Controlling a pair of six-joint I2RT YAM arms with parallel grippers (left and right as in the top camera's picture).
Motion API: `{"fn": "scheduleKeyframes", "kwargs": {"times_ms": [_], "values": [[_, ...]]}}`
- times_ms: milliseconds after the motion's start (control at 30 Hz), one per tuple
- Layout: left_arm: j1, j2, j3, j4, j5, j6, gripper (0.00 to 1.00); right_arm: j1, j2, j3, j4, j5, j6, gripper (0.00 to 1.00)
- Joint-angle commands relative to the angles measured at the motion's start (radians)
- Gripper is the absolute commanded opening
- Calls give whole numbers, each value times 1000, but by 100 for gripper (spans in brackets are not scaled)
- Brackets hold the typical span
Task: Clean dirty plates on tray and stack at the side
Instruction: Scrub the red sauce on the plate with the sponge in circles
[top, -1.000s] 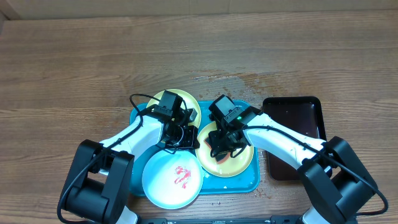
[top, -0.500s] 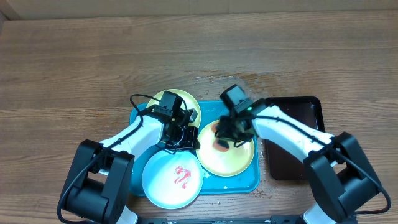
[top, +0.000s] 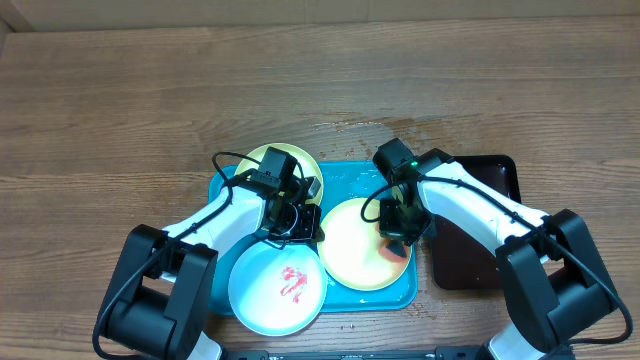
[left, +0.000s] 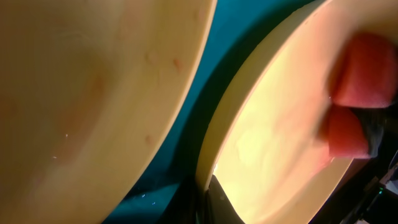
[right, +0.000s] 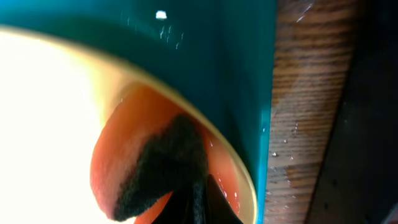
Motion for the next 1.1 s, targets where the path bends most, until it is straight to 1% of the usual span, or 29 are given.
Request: {"fn": "scheduleKeyframes", "kwargs": {"times_ms": [0,133,233,333,433,567,667,733,833,900,1067], "values": [[0,-4,3,1,16,-25,4,13,10,3,-16,-123,-177,4],[0,-4,3,1,16,-29,4,31,10,3,-10,-276,-321,4],[0,-4,3,1,17,-29,4,51,10,3,13,-340,-353,4],[0,-4,3,1,18,-33,5,77,10,3,58,-410,-351,4],[0,-4,3,2,21,-36,4,95,10,3,106,-448,-300,4],[0,-4,3,1,21,-37,4,104,10,3,168,-449,-203,4],[0,-4,3,1,21,-43,4,104,10,3,232,-447,-96,4],[0,-4,3,1,21,-44,4,104,10,3,271,-430,-32,4],[0,-4,3,1,21,-47,4,104,10,3,295,-338,47,4],[0,-4,3,0,21,-48,4,103,10,3,279,-274,71,4],[0,-4,3,-3,21,-48,4,92,10,3,178,-68,106,4]]}}
